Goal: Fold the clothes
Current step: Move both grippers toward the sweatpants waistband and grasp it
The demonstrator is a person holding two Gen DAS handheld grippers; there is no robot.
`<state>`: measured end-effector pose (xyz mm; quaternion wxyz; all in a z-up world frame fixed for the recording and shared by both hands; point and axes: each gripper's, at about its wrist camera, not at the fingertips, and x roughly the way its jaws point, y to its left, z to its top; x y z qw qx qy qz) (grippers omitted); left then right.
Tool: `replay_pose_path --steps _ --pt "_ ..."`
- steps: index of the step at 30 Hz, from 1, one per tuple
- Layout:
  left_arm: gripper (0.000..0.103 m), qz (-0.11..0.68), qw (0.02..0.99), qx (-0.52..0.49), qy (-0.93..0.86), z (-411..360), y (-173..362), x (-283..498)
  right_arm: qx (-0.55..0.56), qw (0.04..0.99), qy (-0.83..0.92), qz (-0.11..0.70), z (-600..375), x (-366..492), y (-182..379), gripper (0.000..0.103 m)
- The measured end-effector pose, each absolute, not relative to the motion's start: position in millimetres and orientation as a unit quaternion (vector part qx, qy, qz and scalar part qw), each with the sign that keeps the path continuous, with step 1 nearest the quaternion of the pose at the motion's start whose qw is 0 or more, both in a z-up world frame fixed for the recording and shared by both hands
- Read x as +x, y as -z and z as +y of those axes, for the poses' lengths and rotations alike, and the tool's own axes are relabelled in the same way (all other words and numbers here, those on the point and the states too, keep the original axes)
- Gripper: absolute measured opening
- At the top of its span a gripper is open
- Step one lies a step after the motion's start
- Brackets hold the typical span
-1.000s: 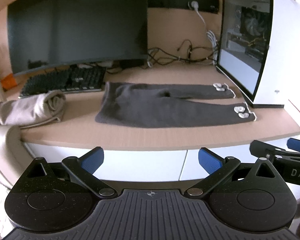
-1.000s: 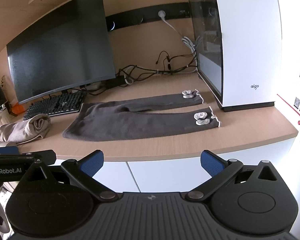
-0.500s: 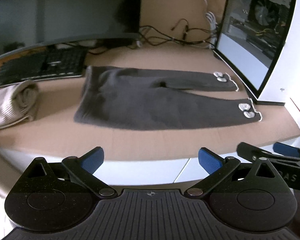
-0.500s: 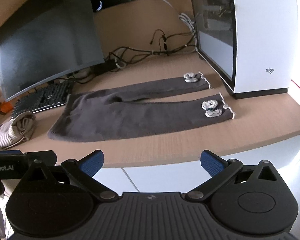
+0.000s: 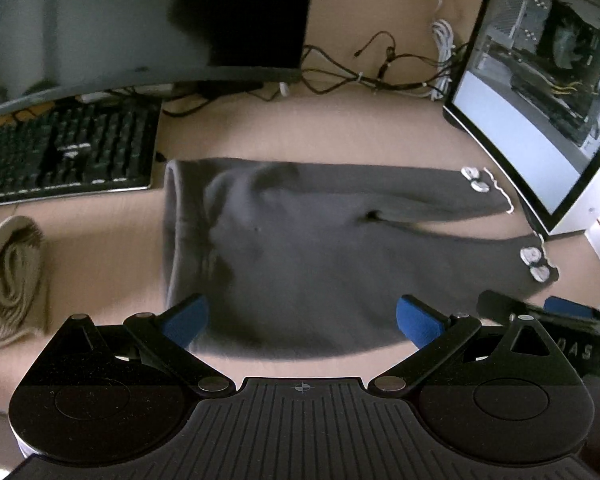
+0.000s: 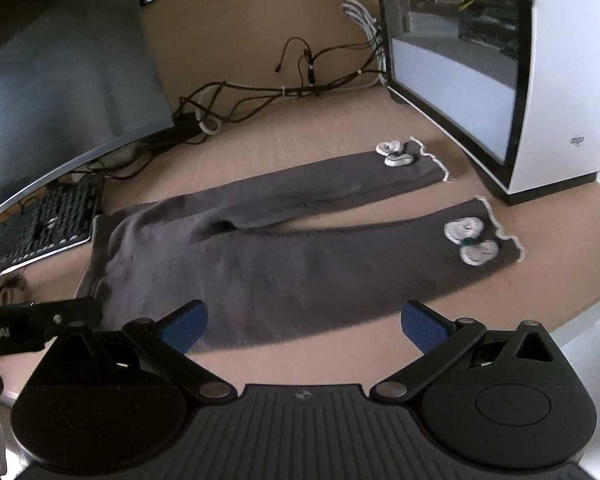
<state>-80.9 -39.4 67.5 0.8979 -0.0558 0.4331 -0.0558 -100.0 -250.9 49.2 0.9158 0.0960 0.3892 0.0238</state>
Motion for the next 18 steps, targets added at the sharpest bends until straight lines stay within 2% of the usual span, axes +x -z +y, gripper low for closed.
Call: replay_pose_path --steps 10,15,18 --pt "0.103 0.483 0.865 -0.101 0.095 -37 -33 -15 0.069 0.918 0.04 0.388 -255 -60 -43 0.103" --pt "0.103 0.509 0.849 -0.117 0.083 -40 -16 -3 0.098 0.908 0.007 0.408 -267 -34 -32 0.103" --pt "0.103 0.515 0.843 -0.141 0.064 -36 -10 5 0.08 0.904 -0.037 0.419 -268 -12 -24 0.103"
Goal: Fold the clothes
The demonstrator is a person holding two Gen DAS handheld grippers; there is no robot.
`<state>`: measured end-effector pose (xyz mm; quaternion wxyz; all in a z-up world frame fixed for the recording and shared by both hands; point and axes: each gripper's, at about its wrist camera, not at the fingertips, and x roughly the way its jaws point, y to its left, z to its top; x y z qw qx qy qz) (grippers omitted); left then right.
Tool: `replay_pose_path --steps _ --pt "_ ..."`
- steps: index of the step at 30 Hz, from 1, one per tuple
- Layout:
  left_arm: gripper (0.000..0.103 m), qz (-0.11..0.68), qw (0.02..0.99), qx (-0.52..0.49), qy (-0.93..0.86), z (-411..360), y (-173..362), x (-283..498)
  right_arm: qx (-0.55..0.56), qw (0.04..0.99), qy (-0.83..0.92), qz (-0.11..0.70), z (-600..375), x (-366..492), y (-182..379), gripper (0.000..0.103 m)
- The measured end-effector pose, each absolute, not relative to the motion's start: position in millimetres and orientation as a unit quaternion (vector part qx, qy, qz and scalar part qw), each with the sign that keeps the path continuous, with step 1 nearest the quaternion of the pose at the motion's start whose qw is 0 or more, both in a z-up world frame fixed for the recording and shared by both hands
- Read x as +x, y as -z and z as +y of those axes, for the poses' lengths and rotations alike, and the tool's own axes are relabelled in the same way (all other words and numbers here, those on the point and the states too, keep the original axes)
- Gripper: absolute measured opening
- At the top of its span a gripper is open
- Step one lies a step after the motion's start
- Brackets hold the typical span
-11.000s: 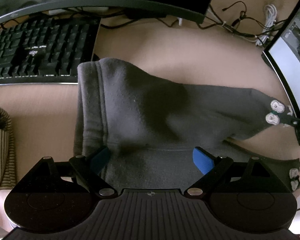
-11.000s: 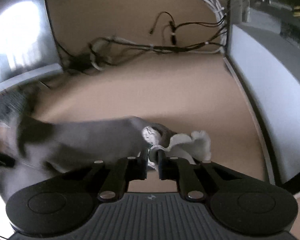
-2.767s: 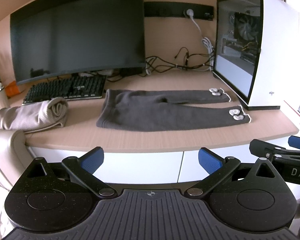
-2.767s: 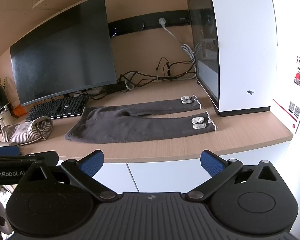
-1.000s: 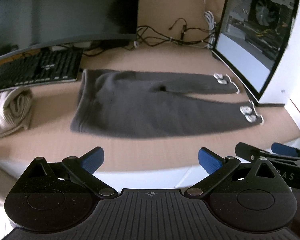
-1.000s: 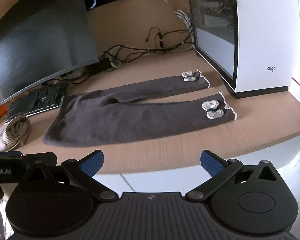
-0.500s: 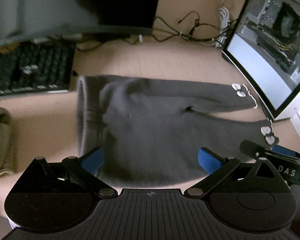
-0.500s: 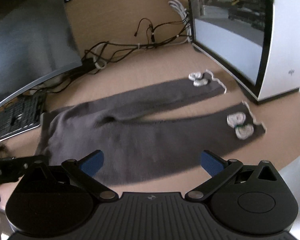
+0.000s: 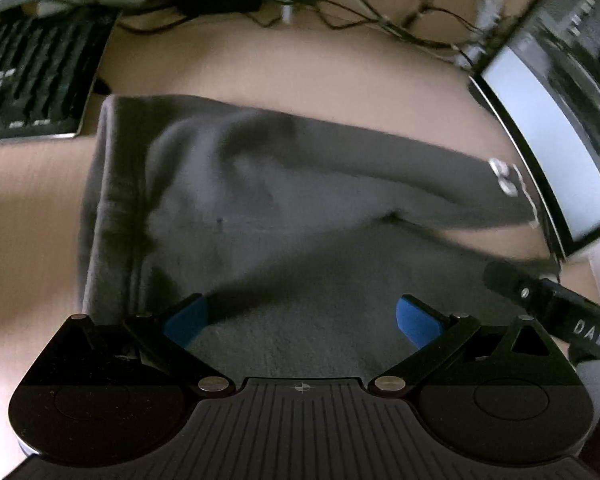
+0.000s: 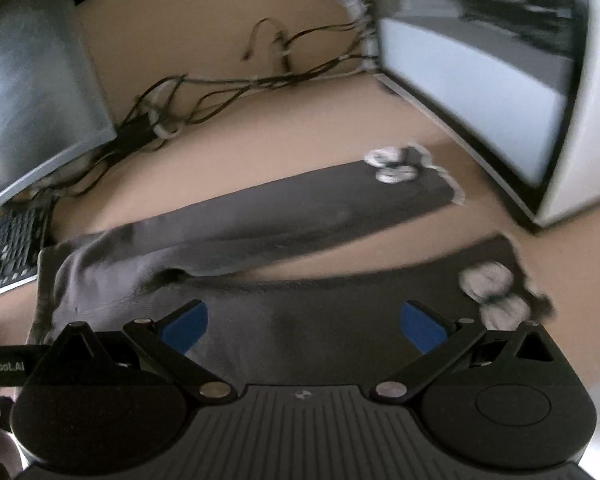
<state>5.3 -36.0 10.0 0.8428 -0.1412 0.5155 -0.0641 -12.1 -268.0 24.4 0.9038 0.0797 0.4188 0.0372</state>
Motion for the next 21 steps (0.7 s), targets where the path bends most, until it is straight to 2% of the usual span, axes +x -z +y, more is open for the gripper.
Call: replay_pose_path --steps 5,8,15,18,21 --pt "0.103 0.523 0.831 -0.188 0.04 -24 -10 10 0.109 0.863 -0.099 0.483 -281 23 -10 0.103" --pt "0.103 0.52 0.832 -0.192 0.029 -25 -10 9 0.121 0.859 -0.111 0.486 -286 24 -8 0.103" --pt "0.103 0.532 0.836 -0.133 0.023 -43 -9 14 0.006 0.841 -0.161 0.517 -266 36 -9 0.103" --pt "0.103 0.534 0.828 -0.172 0.016 -31 -15 9 -0.028 0.853 -0.199 0.481 -261 45 -22 0.103" --pt "0.103 0.52 0.819 -0.244 -0.002 -6 -23 -13 -0.096 0.873 -0.263 0.4 -232 52 -50 0.101"
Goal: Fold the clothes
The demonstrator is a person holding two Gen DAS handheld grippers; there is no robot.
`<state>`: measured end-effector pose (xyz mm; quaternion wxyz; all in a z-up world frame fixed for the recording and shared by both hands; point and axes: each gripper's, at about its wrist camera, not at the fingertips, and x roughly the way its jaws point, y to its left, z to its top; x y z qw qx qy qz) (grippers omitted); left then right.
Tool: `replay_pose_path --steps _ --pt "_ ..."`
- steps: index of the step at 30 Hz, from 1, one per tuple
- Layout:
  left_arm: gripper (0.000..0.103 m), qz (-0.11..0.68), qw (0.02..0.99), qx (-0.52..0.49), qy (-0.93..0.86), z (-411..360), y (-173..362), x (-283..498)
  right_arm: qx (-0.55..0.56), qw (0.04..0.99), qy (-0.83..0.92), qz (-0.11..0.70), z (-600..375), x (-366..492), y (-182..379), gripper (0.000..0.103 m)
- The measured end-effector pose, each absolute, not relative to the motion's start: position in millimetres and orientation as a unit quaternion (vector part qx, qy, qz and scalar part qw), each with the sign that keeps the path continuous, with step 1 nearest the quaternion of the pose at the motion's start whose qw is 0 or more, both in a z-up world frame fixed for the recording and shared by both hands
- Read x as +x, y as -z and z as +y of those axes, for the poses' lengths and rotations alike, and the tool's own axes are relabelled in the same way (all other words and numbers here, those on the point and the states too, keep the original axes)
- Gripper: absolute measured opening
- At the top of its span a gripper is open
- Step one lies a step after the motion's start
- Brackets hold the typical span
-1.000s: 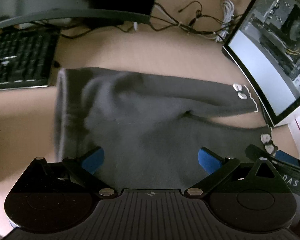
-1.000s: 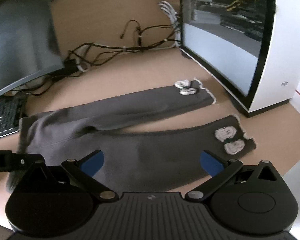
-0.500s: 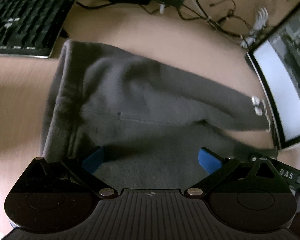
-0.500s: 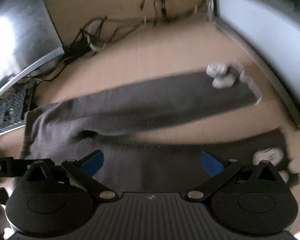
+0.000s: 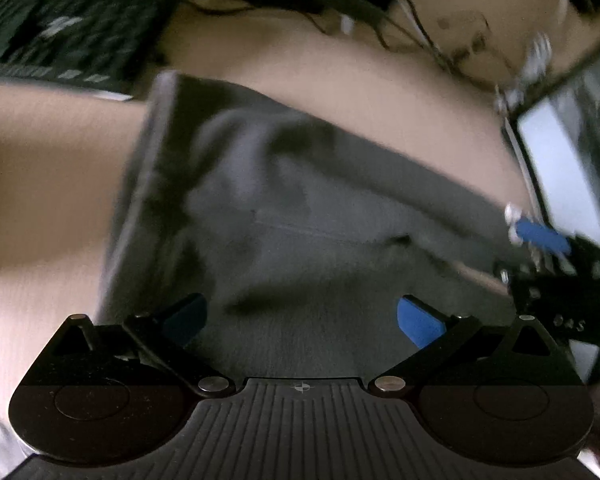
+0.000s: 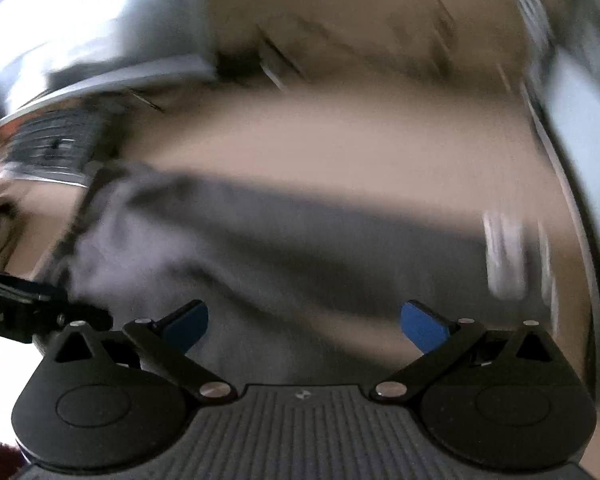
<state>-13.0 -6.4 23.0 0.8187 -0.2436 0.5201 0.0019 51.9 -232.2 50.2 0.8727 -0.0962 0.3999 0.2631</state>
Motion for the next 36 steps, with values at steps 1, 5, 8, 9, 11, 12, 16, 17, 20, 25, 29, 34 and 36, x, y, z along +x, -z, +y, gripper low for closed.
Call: replay_pose_path --steps 1,5,8,9,11,12,16,17,20,25,29,34,36 --pt "0.103 0.516 0.815 -0.264 -0.011 1 -25 -20 -0.115 0.874 -0.287 0.376 -219 55 -58 0.085" --pt "0.103 0.506 0.798 -0.322 -0.058 22 -21 -46 -0.151 0.841 -0.388 0.347 -156 77 -66 0.035" --pt "0.103 0.493 0.8 -0.333 -0.081 25 -22 -58 -0.184 0.813 -0.442 0.332 -109 91 -57 0.035" --pt "0.103 0.488 0.802 -0.332 -0.087 24 -24 -60 -0.203 0.805 -0.455 0.321 -93 94 -53 0.035" --pt "0.103 0.48 0.807 -0.329 -0.101 21 -26 -65 -0.224 0.79 -0.476 0.314 -72 103 -44 0.035" --pt "0.103 0.477 0.806 -0.332 -0.109 22 -26 -68 -0.234 0.783 -0.485 0.313 -62 108 -39 0.035" --pt "0.103 0.468 0.798 -0.352 -0.139 26 -21 -81 -0.254 0.755 -0.51 0.325 -52 123 -18 0.035" --pt "0.103 0.468 0.795 -0.359 -0.144 29 -18 -83 -0.252 0.749 -0.513 0.334 -52 125 -14 0.035" --pt "0.103 0.468 0.788 -0.369 -0.156 32 -12 -88 -0.228 0.747 -0.518 0.35 -53 130 -7 0.037" --pt "0.103 0.471 0.787 -0.366 -0.156 30 -11 -90 -0.226 0.744 -0.517 0.358 -49 126 -10 0.009" --pt "0.103 0.473 0.792 -0.357 -0.148 26 -15 -88 -0.223 0.75 -0.52 0.342 -53 119 -24 0.011" --pt "0.103 0.472 0.798 -0.344 -0.148 24 -21 -91 -0.219 0.756 -0.518 0.335 -55 127 -29 0.036" --pt "0.103 0.472 0.797 -0.344 -0.153 24 -21 -92 -0.211 0.75 -0.529 0.336 -52 132 -26 0.048"
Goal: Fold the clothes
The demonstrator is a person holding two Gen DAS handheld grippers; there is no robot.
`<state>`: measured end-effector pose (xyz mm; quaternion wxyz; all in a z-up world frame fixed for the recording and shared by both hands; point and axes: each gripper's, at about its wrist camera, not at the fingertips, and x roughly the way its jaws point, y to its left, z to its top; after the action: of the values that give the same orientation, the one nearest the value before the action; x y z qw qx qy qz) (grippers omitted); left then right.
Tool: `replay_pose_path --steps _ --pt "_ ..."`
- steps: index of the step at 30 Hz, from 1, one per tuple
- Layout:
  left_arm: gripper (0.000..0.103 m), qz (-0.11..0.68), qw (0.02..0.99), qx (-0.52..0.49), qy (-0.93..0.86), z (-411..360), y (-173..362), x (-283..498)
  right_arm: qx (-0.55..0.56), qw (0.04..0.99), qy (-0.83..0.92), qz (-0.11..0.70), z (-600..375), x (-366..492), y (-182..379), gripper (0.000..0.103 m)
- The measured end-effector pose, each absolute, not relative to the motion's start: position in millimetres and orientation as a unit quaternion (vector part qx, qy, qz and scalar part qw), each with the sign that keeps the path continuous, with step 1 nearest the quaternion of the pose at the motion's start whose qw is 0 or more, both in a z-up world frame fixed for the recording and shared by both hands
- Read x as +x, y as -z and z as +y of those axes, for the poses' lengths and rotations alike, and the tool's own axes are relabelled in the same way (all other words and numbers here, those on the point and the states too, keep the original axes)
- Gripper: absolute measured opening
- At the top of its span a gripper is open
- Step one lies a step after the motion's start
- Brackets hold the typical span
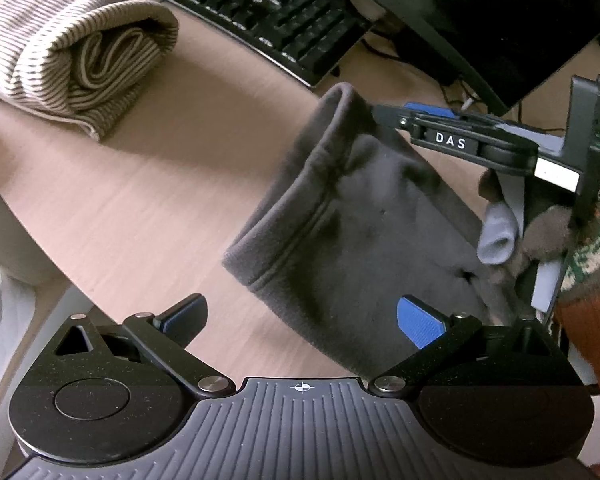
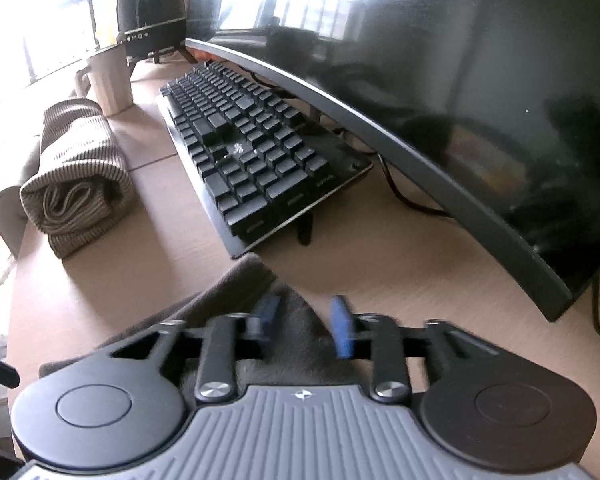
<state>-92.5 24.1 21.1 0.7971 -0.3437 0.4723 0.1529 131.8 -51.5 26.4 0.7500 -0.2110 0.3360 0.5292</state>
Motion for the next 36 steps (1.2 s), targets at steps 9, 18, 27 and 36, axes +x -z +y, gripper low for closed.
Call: replay_pose_path --steps 9,18,27,36 --pt "0.103 0.468 0.783 -0.371 -0.174 32 -14 -105 -0.165 0.706 -0.56 0.402 -36 147 -4 0.024" --pt "0.103 0.473 0.793 -0.353 -0.152 46 -22 -97 -0.101 0.725 -0.549 0.404 -68 124 -68 0.01" --pt "0.103 0.476 0.801 -0.335 -0.141 80 -25 -100 -0.083 0.713 -0.542 0.438 -91 28 -69 0.01" --pt "0.103 0.467 0.818 -0.335 -0.044 101 -48 -89 -0.119 0.741 -0.492 0.442 -77 -29 -18 0.014"
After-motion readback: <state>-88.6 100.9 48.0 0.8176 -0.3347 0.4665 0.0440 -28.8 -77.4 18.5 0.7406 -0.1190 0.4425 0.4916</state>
